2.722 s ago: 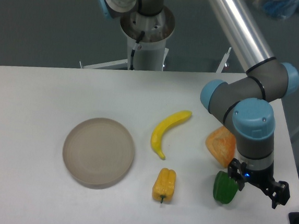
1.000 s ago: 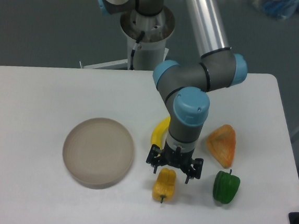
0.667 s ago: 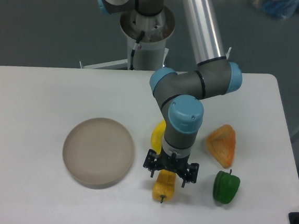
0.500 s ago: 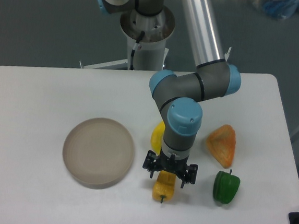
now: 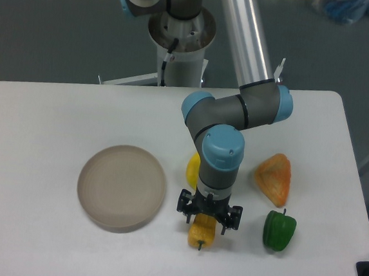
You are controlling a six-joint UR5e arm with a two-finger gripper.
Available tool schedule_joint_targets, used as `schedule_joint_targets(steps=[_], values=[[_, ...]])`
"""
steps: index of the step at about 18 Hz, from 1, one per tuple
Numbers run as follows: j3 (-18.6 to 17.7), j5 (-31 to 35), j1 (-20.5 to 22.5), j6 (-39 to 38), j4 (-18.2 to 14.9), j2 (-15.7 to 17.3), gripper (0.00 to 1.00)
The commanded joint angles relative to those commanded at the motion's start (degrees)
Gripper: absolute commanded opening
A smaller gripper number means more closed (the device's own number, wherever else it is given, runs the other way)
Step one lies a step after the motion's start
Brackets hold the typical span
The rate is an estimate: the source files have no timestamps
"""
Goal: Pick up the yellow pepper from the table
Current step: 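Lower the gripper around the yellow pepper and close on it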
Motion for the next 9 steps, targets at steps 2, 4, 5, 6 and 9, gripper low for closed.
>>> schedule_joint_targets(steps=[2, 4, 5, 6, 9], values=[[0.1, 0.1, -0.1, -0.1, 0.0, 0.0, 0.60], [0.0, 0.2, -0.1, 0.0, 0.0, 0.0, 0.56], [0.1, 0.2, -0.1, 0.0, 0.0, 0.0, 0.54], [0.1, 0.2, -0.1, 0.0, 0.0, 0.0, 0.53], [0.2, 0.1, -0.1, 0.0, 0.0, 0.2, 0.48]])
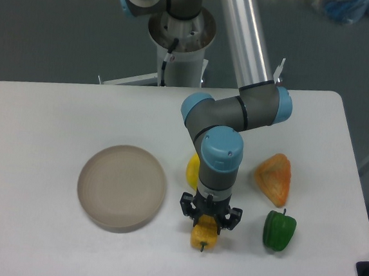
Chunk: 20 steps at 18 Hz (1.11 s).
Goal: Pick up the yellow pepper from the table
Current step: 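Lower the gripper around the yellow pepper and close on it, then lift the yellow pepper and carry it toward the green pepper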
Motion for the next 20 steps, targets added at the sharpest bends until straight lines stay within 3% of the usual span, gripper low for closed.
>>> schedule_joint_targets(steps=[6, 12, 20], values=[[3.2, 1.6, 2.1, 6.4, -1.6, 2.3, 0.48], [2.8, 1.4, 6.9, 14.2, -2.0, 7.2, 0.48], [2.4, 1.7, 9.5, 23.5, -3.3, 9.4, 0.48]])
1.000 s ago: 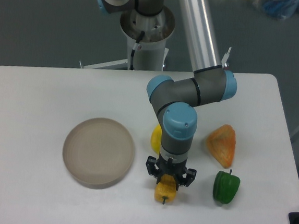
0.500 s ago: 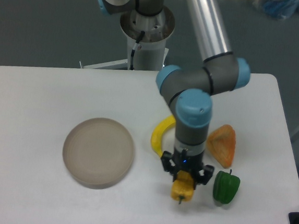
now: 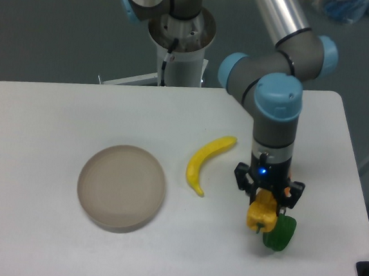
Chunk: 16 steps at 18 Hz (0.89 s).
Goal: Pick up the yellow pepper from the table
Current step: 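Lift the yellow pepper and carry it toward the green pepper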
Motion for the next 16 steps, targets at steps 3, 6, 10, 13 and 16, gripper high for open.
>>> schedule_joint_targets(steps=[3, 6, 10, 13, 16], values=[[0.5, 0.1, 0.0, 0.0, 0.1, -0.1, 0.48], [0.7, 0.2, 0.0, 0.3, 0.2, -0.2, 0.48], [0.6, 0.3, -0.1, 1.1, 0.3, -0.3, 0.48], [0.6, 0.2, -0.1, 1.1, 0.4, -0.3, 0.48], [0.6, 0.3, -0.1, 1.1, 0.4, -0.3, 0.48]])
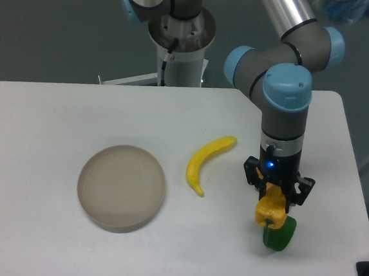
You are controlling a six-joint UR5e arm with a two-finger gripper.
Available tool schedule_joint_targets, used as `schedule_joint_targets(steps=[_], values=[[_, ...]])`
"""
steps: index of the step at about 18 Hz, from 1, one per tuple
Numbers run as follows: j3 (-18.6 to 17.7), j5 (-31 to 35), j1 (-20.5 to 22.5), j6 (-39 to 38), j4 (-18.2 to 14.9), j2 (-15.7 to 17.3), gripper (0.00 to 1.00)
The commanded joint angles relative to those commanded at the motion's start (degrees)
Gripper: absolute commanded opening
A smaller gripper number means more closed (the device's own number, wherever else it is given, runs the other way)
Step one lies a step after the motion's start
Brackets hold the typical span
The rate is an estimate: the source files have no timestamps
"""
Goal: Pick up the yellow pepper from the table
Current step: 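Lift the yellow pepper and carry it toward the green pepper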
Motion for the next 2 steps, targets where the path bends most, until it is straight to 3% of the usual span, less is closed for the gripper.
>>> schedule_joint_targets(steps=[2], values=[[0.0, 0.0, 0.0, 0.0, 0.1, 0.0, 0.48]])
